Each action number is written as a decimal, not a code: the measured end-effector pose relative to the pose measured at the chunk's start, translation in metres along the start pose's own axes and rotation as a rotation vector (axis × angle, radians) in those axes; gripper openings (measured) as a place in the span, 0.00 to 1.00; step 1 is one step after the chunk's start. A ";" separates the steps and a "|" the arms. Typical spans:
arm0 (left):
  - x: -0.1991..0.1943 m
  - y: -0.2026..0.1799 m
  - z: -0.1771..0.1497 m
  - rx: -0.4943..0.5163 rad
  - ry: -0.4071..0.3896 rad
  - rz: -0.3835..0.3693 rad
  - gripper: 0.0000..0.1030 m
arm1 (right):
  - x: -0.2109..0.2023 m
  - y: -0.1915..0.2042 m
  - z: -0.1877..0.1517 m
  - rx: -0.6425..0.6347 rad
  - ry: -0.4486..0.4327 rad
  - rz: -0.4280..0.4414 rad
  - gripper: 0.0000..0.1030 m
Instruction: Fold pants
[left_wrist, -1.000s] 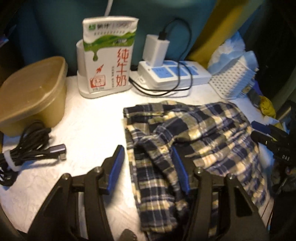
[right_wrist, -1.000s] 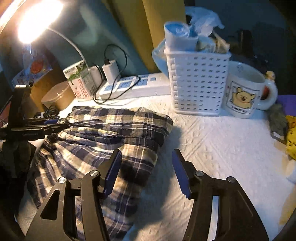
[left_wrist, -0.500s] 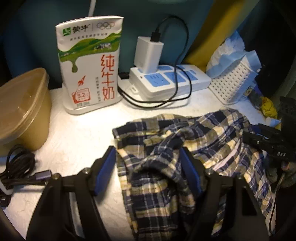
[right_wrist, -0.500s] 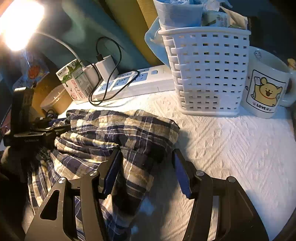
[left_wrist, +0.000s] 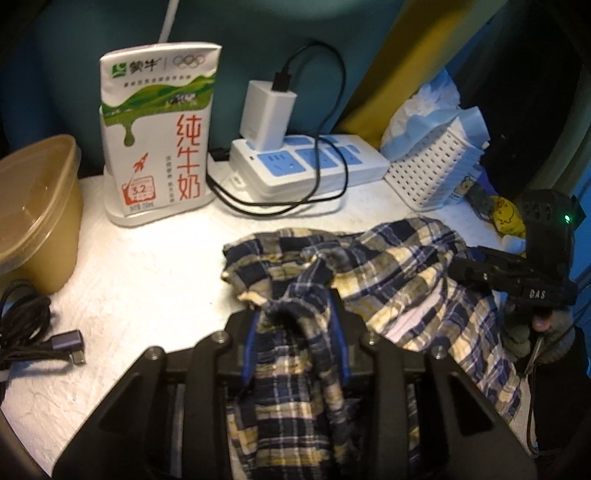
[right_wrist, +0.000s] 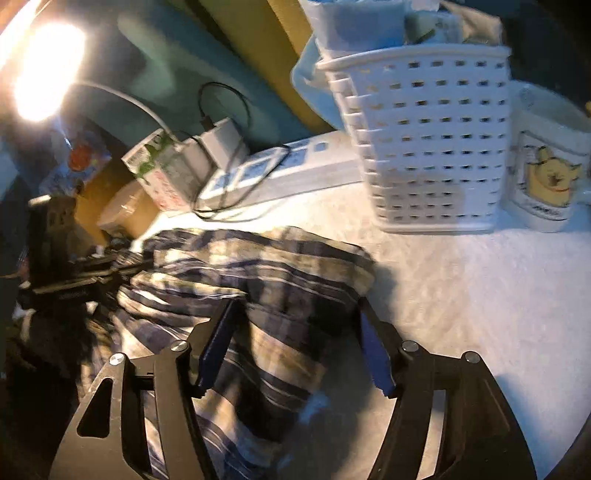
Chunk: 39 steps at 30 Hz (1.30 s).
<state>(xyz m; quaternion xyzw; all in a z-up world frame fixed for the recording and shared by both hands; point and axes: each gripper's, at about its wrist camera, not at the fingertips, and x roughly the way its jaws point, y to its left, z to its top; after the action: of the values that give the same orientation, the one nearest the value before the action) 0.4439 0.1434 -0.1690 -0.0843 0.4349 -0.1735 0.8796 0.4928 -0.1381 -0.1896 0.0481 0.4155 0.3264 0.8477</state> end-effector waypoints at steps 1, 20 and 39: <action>-0.004 0.001 0.000 0.003 -0.004 -0.003 0.30 | 0.001 0.001 0.001 0.004 0.006 0.016 0.28; -0.158 -0.057 -0.024 0.139 -0.358 0.074 0.22 | -0.139 0.156 -0.015 -0.382 -0.340 -0.198 0.15; -0.367 -0.094 -0.102 0.187 -0.722 0.176 0.22 | -0.262 0.305 -0.071 -0.625 -0.635 -0.153 0.15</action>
<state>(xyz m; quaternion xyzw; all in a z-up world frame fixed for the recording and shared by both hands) 0.1353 0.1952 0.0674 -0.0216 0.0851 -0.0955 0.9915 0.1681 -0.0683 0.0477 -0.1435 0.0188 0.3417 0.9286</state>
